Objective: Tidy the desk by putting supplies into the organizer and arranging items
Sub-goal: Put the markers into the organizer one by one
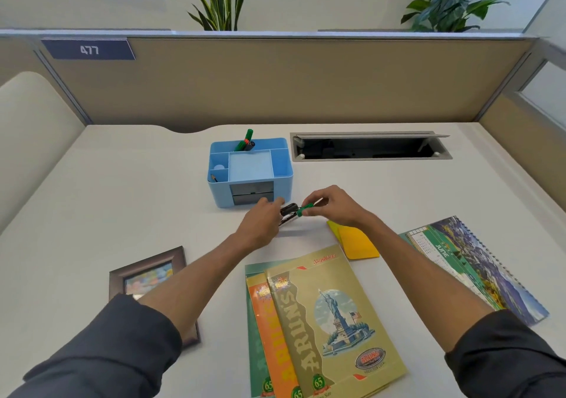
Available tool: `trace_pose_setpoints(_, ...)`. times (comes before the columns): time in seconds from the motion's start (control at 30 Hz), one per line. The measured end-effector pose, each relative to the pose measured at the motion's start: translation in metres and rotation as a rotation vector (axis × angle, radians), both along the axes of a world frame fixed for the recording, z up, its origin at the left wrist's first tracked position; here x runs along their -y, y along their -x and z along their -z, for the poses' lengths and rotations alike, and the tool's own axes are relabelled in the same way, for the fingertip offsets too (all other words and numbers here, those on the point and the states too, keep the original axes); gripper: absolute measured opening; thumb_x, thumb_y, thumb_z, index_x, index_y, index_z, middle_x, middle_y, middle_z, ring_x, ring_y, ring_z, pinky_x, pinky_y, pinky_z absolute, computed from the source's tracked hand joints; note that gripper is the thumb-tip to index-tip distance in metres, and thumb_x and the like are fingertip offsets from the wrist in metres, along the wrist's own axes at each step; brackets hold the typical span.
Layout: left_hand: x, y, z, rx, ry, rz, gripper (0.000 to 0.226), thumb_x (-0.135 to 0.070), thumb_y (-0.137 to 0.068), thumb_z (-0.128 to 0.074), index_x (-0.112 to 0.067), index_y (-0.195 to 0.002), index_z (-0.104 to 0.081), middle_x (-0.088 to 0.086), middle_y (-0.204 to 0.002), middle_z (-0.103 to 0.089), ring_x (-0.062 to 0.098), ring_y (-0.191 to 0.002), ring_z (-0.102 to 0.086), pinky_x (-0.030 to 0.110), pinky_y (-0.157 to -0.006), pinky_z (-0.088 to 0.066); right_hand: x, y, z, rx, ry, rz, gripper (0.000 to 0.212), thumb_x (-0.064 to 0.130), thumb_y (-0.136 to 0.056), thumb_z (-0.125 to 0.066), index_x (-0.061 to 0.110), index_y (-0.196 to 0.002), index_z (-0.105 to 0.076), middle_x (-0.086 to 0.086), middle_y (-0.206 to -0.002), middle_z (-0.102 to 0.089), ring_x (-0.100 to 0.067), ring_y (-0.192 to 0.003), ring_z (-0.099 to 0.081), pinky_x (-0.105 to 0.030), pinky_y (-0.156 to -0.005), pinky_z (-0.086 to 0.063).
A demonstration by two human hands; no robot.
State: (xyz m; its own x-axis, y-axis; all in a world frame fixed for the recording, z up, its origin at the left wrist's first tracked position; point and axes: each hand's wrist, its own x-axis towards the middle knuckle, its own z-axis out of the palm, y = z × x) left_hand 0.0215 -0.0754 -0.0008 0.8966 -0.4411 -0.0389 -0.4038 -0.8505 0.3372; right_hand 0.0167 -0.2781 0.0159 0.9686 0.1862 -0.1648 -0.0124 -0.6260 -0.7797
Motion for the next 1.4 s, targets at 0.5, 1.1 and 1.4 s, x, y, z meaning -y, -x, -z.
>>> trace_pose_setpoints(0.5, -0.06, -0.025, -0.074, 0.267, 0.543, -0.123, 0.021, -0.018, -0.083, -0.07, -0.012, -0.098, -0.056, 0.0, -0.088, -0.068, 0.015, -0.075, -0.065, 0.031, -0.073, -0.057, -0.041, -0.028, -0.066, 0.416, -0.265, 0.123, 0.022, 0.023, -0.087, -0.072, 0.007, -0.101, -0.072, -0.002, -0.083, -0.072, -0.004, -0.07, -0.065, -0.017, -0.069, -0.053)
trace_pose_setpoints(1.1, -0.109, -0.108, -0.094, 0.389, 0.602, -0.406, 0.013, -0.018, -0.077, -0.073, -0.01, -0.085, -0.067, 0.001, -0.078, -0.071, 0.015, -0.073, -0.067, 0.027, -0.076, -0.054, -0.104, -0.112, -0.065, 0.479, -0.169, 0.203, 0.028, 0.042, -0.086, -0.06, 0.023, -0.102, -0.073, 0.007, -0.084, -0.075, -0.008, -0.077, -0.07, -0.044, -0.075, -0.057)
trace_pose_setpoints(1.4, -0.111, -0.119, -0.067, 0.189, 0.157, -0.467, 0.058, -0.05, -0.094, -0.049, -0.021, -0.144, -0.041, 0.011, -0.132, -0.059, 0.036, -0.121, -0.05, 0.046, -0.091, -0.045, -0.113, -0.113, -0.061, 0.341, 0.078, 0.055, 0.049, 0.027, -0.097, -0.052, 0.019, -0.145, -0.042, 0.0, -0.13, -0.062, -0.02, -0.118, -0.055, -0.044, -0.1, -0.044)
